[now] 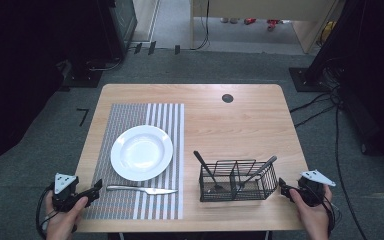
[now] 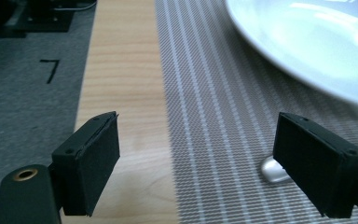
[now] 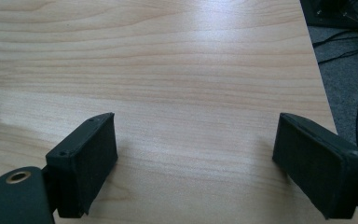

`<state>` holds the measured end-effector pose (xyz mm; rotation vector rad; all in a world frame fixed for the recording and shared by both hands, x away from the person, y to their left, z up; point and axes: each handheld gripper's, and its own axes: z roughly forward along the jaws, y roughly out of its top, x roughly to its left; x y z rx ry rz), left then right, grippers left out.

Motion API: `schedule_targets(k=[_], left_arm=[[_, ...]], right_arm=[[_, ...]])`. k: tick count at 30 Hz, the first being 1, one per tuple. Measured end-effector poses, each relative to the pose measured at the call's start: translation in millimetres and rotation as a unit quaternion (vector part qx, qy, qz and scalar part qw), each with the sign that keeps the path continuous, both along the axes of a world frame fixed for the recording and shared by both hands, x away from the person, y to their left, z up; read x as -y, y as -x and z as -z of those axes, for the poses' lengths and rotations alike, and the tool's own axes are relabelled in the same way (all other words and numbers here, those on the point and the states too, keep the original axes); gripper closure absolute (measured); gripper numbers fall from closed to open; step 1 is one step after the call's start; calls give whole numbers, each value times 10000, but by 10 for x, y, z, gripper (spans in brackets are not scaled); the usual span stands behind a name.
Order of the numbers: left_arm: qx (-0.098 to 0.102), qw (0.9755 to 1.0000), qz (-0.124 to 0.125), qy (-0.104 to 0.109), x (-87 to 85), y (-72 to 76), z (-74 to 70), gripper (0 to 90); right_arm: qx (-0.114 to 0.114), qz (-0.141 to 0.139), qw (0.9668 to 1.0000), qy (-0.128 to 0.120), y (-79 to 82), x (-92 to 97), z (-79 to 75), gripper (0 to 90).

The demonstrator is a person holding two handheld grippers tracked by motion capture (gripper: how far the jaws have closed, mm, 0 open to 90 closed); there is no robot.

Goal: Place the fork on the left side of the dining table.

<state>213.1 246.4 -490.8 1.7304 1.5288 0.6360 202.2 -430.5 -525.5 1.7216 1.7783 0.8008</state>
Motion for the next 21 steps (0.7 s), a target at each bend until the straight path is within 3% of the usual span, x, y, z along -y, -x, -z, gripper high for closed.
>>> schedule_targets(k=[3, 7, 15, 21], left_arm=[[87, 9998, 58, 186, 40, 5, -68, 136], [157, 9995, 108, 267, 110, 13, -140, 137], [373, 9989, 151, 259, 266, 24, -268, 139], [475, 9979, 403, 195, 436, 22, -356, 141]], right_arm=[[2, 1, 10000, 1, -1, 0, 0, 134], [2, 0, 10000, 0, -1, 0, 0, 134], [2, 1, 10000, -3, -1, 0, 0, 135], [5, -5, 10000, -1, 0, 0, 0, 138]])
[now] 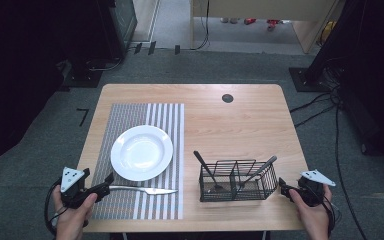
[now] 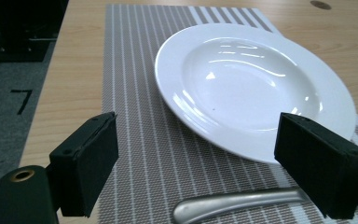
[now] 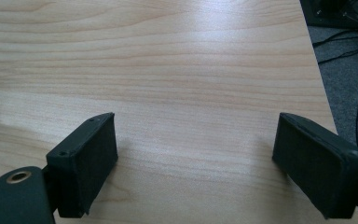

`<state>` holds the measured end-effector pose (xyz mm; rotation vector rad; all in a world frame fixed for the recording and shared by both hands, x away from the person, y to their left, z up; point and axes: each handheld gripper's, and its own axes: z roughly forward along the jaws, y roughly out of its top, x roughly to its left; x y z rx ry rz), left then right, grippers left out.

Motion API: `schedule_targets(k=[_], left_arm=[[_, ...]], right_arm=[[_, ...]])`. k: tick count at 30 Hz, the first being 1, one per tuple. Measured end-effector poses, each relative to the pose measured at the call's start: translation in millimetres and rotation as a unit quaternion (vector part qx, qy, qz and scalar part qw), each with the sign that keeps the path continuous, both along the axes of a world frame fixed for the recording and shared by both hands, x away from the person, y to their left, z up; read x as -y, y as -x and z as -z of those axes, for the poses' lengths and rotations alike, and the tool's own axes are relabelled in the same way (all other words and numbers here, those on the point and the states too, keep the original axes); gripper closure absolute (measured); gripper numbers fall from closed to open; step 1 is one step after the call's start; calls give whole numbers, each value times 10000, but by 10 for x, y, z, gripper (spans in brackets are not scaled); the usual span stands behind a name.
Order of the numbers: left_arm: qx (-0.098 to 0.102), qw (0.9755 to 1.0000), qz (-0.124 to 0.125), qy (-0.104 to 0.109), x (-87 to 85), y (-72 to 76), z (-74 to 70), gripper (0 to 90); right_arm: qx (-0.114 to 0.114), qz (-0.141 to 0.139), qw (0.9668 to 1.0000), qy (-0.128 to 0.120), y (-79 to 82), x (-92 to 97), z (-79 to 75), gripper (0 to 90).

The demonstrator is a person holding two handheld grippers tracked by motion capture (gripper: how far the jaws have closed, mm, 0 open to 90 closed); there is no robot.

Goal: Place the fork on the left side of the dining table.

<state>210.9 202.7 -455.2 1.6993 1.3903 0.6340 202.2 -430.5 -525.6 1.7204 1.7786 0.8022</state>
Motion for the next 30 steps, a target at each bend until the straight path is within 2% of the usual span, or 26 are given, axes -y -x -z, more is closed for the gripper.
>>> schedule_targets(k=[3, 8, 15, 19, 23, 30], left_arm=[[-32, 9999, 132, -5, 111, 1, -22, 144], [24, 9992, 383, 57, 299, 11, -96, 144], [51, 9969, 787, 64, 569, -16, -155, 144], [98, 9957, 918, 117, 681, -48, -203, 147], [195, 9945, 1026, 114, 812, -71, -245, 208], [260, 9910, 1273, 320, 1065, -145, -399, 222]], right_arm=[[-1, -6, 10000, 1, 2, 0, -1, 139], [3, -1, 10000, 1, -1, -1, 0, 138], [2, -1, 10000, 0, -1, -1, 0, 138], [3, -1, 10000, 0, -1, -1, 0, 138], [4, -2, 10000, 0, -1, -1, 0, 138], [4, -3, 10000, 2, -1, -1, 0, 138]])
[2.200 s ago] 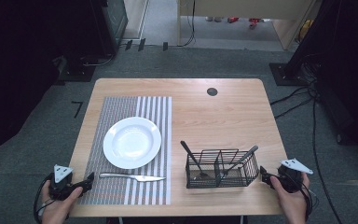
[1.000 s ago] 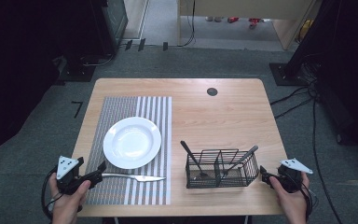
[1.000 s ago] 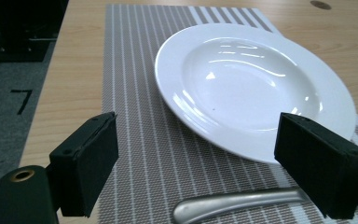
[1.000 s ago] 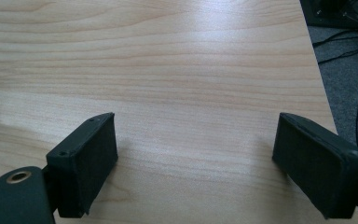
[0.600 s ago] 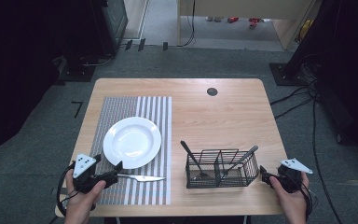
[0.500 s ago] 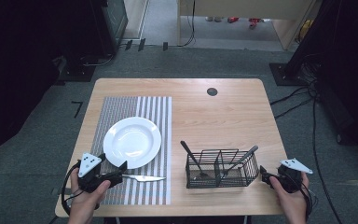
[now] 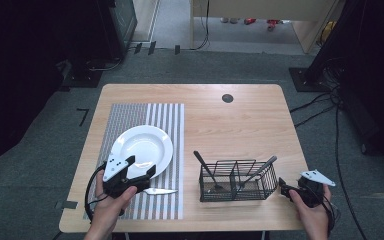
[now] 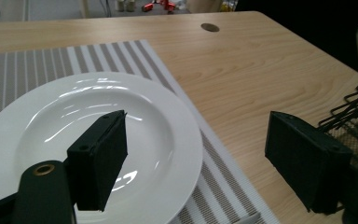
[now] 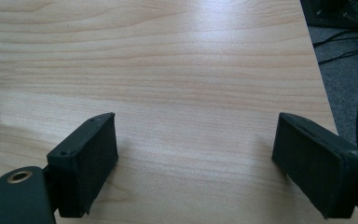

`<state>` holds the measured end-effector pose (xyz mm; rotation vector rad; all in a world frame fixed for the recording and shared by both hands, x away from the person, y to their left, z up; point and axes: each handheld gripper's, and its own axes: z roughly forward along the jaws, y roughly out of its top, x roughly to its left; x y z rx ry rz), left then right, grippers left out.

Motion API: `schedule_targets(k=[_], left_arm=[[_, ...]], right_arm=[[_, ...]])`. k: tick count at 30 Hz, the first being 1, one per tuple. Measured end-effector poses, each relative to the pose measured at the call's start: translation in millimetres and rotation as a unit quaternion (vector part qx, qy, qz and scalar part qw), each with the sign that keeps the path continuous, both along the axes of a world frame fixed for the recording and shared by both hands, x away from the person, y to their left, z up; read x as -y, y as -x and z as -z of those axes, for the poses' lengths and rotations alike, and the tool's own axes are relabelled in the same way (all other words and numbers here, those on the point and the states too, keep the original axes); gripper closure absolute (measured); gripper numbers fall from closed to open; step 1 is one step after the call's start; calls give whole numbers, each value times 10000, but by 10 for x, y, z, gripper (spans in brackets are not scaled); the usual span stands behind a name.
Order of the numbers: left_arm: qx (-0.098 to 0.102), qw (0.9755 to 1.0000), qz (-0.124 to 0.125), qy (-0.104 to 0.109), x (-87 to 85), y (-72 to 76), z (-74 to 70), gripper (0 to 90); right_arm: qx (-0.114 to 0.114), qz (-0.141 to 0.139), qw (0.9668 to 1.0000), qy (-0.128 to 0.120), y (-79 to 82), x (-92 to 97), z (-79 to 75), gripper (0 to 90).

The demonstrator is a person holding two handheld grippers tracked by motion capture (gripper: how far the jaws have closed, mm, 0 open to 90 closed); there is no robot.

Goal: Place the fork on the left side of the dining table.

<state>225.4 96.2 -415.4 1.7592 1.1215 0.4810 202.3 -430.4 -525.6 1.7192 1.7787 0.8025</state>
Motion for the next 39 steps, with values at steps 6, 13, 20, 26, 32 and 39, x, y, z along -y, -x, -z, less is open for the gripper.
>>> schedule_targets(k=[6, 13, 20, 26, 32, 39], left_arm=[[101, 9995, 236, 158, 218, -38, -77, 287], [254, 9974, 506, 443, 431, -67, -146, 343], [249, 9966, 641, 456, 573, -101, -100, 437], [99, 9939, 914, 608, 685, -119, -96, 472], [96, 9876, 1349, 794, 848, -137, -105, 520], [-214, 9838, 1489, 977, 971, -214, -72, 518]], right_arm=[[0, 0, 10000, 1, 0, 0, 0, 138], [0, 0, 10000, -1, 0, 0, 0, 138], [0, 0, 10000, -1, 0, 0, 0, 138], [0, -1, 10000, -2, 0, 0, 0, 138], [0, -1, 10000, 0, 0, 0, 0, 138], [0, -2, 10000, -1, 0, 0, 0, 139]])
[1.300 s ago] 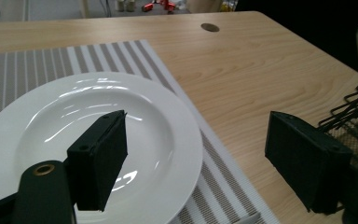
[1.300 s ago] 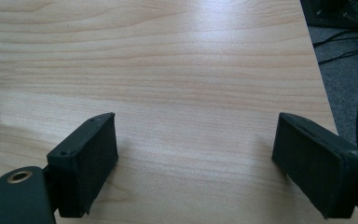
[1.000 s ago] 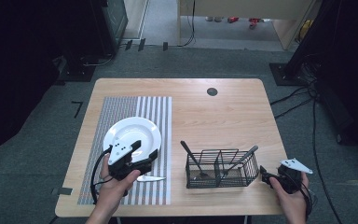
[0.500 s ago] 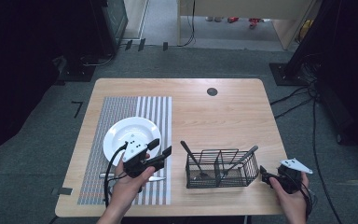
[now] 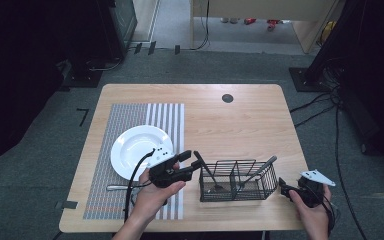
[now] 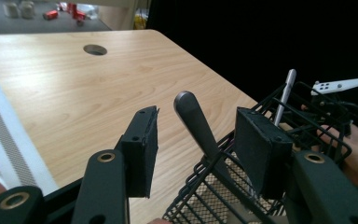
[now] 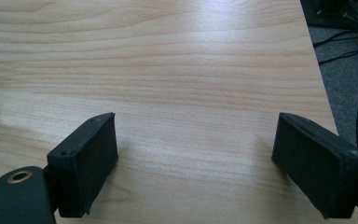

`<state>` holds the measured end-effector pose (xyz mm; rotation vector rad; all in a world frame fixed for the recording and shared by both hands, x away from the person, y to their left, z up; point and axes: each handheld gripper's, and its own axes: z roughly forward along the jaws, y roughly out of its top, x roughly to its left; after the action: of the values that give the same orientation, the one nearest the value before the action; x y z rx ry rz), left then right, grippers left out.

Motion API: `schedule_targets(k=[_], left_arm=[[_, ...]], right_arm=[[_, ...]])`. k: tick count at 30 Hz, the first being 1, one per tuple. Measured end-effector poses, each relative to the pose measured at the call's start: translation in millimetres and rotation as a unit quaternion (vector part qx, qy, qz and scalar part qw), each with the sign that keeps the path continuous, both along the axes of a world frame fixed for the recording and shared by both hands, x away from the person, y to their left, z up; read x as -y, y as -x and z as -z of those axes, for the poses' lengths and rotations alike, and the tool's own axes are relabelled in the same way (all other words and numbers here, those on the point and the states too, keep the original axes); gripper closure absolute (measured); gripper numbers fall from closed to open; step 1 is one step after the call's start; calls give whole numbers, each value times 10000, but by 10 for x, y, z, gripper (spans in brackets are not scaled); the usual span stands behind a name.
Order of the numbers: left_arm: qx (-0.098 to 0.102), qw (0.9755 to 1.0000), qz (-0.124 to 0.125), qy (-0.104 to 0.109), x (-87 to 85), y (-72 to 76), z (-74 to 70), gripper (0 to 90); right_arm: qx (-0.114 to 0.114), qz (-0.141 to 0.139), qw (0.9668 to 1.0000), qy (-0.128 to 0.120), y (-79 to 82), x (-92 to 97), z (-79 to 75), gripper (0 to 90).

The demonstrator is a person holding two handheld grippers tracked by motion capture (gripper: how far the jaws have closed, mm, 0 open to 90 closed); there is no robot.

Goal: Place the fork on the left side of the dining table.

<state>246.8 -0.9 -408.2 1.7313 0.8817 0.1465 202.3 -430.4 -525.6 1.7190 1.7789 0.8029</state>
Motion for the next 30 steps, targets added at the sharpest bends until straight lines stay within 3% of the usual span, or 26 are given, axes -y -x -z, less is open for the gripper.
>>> schedule_targets(k=[3, 6, 7, 9, 10, 11, 13, 19, 21, 30], left_arm=[[-244, 9997, 48, 36, 31, -59, 18, 568], [-356, 9993, 104, 63, 42, -84, 26, 651], [-404, 9990, 149, 117, 48, -94, 25, 651], [-474, 9982, 246, 260, 47, -106, 8, 765], [-474, 9982, 246, 260, 47, -106, 8, 779], [-506, 9973, 383, 375, 40, -112, 3, 796], [-515, 9961, 515, 488, 47, -108, -10, 807], [-448, 9942, 806, 563, 112, -97, -63, 849], [-515, 9918, 976, 651, 134, -109, -77, 862], [-551, 9913, 1045, 581, 185, -140, -123, 875]], right_arm=[[4, -26, 10000, 1, -1, 0, 0, 138], [4, -33, 10000, 2, -1, 0, 0, 138], [3, -37, 10000, 1, -1, -1, 0, 139], [2, -43, 10000, 0, 0, -1, 0, 138], [2, -43, 10000, 0, 0, -1, 0, 138], [2, -46, 10000, 1, -1, -1, 0, 138], [3, -50, 10000, 2, 0, -1, 0, 138], [-3, -50, 10000, 1, 0, -2, 0, 138], [-3, -52, 10000, 0, 0, -3, 0, 138], [-10, -57, 10000, -12, 1, -6, -1, 138]])
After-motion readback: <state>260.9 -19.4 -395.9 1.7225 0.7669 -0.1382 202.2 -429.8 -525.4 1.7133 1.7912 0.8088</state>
